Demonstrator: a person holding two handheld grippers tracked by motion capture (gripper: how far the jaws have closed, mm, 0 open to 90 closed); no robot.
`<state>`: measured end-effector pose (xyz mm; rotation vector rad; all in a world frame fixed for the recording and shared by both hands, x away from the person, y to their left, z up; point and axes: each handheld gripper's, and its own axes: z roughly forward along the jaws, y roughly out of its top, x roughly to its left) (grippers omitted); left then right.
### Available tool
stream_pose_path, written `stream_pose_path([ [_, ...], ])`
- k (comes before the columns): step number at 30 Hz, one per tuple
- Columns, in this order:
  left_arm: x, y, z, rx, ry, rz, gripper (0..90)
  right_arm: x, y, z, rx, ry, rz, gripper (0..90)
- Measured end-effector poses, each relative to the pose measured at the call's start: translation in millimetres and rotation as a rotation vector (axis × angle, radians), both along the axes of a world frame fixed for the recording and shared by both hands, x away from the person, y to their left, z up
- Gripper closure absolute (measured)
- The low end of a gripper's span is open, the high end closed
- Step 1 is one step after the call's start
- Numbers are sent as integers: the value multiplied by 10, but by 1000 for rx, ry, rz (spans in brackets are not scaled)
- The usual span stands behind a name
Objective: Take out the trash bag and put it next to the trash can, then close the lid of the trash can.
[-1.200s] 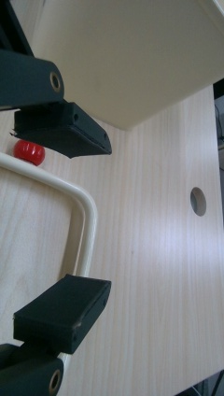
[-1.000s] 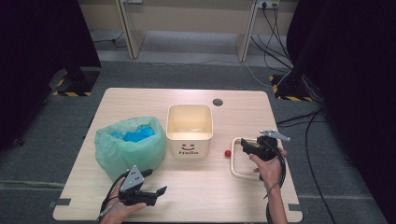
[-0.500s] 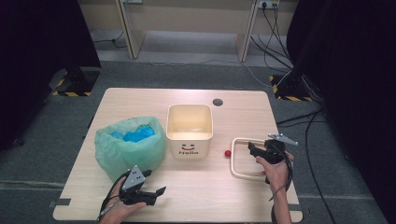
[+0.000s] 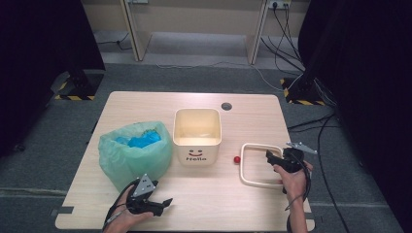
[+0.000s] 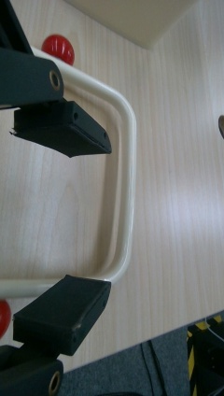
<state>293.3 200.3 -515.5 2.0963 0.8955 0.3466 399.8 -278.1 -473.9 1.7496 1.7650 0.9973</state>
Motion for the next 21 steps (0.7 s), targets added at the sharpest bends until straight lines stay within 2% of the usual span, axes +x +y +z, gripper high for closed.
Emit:
stream_pose_path([
  [12, 6, -6, -43, 54, 26, -8, 157, -14, -145, -79, -35, 20, -43, 318],
  [15, 8, -15, -44, 68, 20, -16, 157, -19, -154, -84, -38, 24, -48, 321],
  [21, 18, -5, -63, 58, 7, -20, 148, -7, -175, -108, -45, 30, -51, 321],
])
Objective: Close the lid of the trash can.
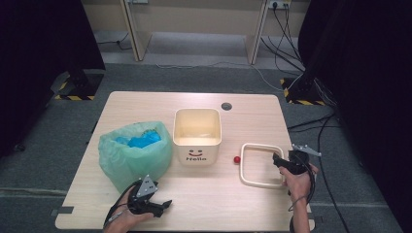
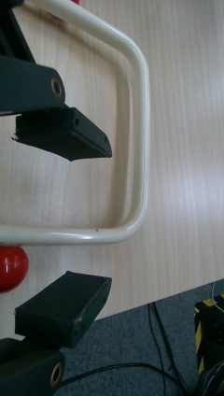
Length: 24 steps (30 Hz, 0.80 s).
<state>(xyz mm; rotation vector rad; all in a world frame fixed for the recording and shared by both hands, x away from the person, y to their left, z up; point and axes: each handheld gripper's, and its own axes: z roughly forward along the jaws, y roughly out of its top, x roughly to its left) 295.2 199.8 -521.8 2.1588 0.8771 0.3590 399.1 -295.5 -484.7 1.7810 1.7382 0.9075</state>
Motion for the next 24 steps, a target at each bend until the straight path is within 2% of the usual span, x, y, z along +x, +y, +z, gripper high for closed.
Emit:
stream_pose_path([
  [15, -4, 3, -7, -1, -4, -4, 141, 58, -26, -71, -37, 28, 10, 381],
  [20, -4, 3, -7, -1, -4, -5, 140, 76, -26, -109, -54, 40, 21, 436],
  [24, -4, 3, -7, -1, -4, -5, 140, 90, -23, -156, -86, 58, 27, 508],
])
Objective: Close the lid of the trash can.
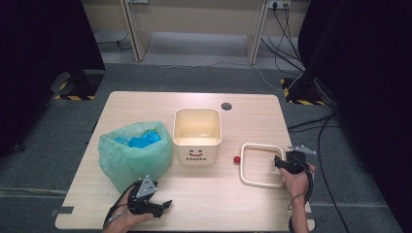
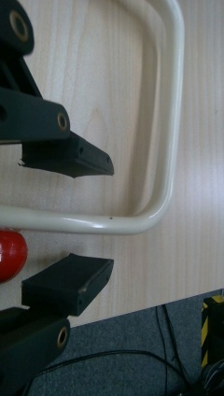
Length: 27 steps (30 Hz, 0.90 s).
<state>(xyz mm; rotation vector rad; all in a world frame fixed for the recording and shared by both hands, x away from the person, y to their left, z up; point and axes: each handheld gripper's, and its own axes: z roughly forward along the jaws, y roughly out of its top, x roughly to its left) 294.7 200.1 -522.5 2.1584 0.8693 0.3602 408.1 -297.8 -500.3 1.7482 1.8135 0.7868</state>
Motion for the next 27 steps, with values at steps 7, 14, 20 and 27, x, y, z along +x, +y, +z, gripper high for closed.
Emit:
stream_pose_path([
  [7, 0, 0, 0, 0, 0, -1, 139, 4, 7, -40, -33, -1, 4, 700],
  [14, 1, 0, 0, 1, 0, -1, 138, 9, 15, -44, -29, -19, -11, 800],
  [20, 3, 0, 0, 1, 0, -3, 137, -5, -7, -7, -3, -35, -11, 803],
  [27, 1, -10, 0, -5, 0, 1, 140, -64, -40, 135, 43, -78, -15, 799],
])
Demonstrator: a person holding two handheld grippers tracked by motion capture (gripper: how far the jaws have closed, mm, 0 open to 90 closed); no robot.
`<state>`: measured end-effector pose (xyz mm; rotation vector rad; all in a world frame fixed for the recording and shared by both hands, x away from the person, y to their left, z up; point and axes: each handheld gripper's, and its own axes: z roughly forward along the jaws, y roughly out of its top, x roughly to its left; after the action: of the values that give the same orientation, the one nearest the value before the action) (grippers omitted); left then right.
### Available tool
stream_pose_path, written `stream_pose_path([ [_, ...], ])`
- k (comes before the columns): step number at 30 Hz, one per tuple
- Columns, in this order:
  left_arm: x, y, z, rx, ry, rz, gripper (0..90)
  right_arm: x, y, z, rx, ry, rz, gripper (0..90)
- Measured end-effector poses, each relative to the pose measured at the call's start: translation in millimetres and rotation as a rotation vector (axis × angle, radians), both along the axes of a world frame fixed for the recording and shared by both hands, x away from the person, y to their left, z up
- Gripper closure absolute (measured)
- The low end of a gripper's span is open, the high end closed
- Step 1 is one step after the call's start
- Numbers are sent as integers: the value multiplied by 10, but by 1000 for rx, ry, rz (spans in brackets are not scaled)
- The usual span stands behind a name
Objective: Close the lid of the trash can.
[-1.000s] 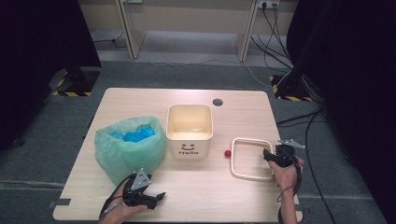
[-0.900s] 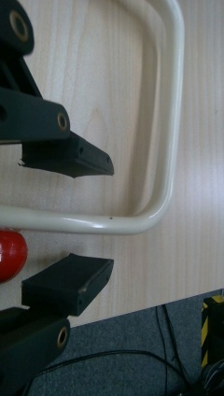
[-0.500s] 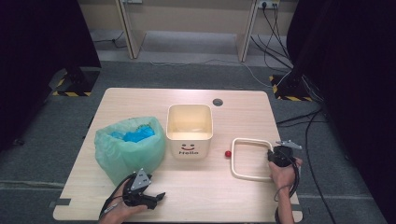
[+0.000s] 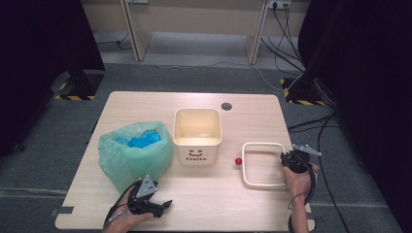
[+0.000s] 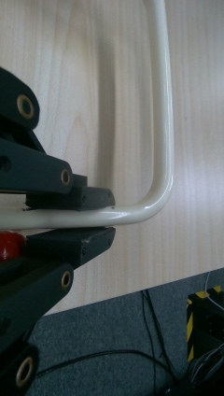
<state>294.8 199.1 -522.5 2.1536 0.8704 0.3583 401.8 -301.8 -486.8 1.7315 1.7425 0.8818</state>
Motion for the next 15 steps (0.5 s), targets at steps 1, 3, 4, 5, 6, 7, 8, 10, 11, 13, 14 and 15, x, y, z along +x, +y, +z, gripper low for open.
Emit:
stream_pose_path([
  [1, -2, -5, 6, 2, 4, -5, 145, -9, 3, 23, 7, -4, 1, 799],
  [3, -13, -18, 17, -31, 21, -3, 150, -18, 10, 70, 20, -12, 9, 798],
  [4, -17, -23, 27, -40, 20, -6, 150, -20, 14, 94, 24, -17, 13, 799],
  [5, -19, -27, 39, -38, 10, -8, 151, -21, 19, 121, 28, -22, 15, 798],
  [6, -20, -34, 51, -43, -2, -6, 152, -23, 25, 151, 34, -28, 17, 798],
  [7, -17, -37, 67, -47, -9, -4, 152, -24, 32, 183, 40, -35, 21, 798],
  [8, -12, -42, 84, -57, -18, -3, 152, -23, 43, 217, 45, -42, 25, 798],
  [10, -1, -49, 123, -75, -36, 6, 153, -16, 66, 291, 53, -53, 32, 798],
  [11, 2, -53, 148, -81, -42, 3, 153, -11, 76, 333, 55, -59, 35, 798],
  [13, -5, -69, 209, -101, -62, 0, 153, 1, 100, 433, 66, -71, 42, 797],
  [14, -9, -76, 244, -107, -72, -2, 153, 9, 113, 489, 71, -79, 48, 798],
  [15, -12, -84, 278, -117, -82, -2, 153, 15, 127, 549, 72, -89, 53, 798],
])
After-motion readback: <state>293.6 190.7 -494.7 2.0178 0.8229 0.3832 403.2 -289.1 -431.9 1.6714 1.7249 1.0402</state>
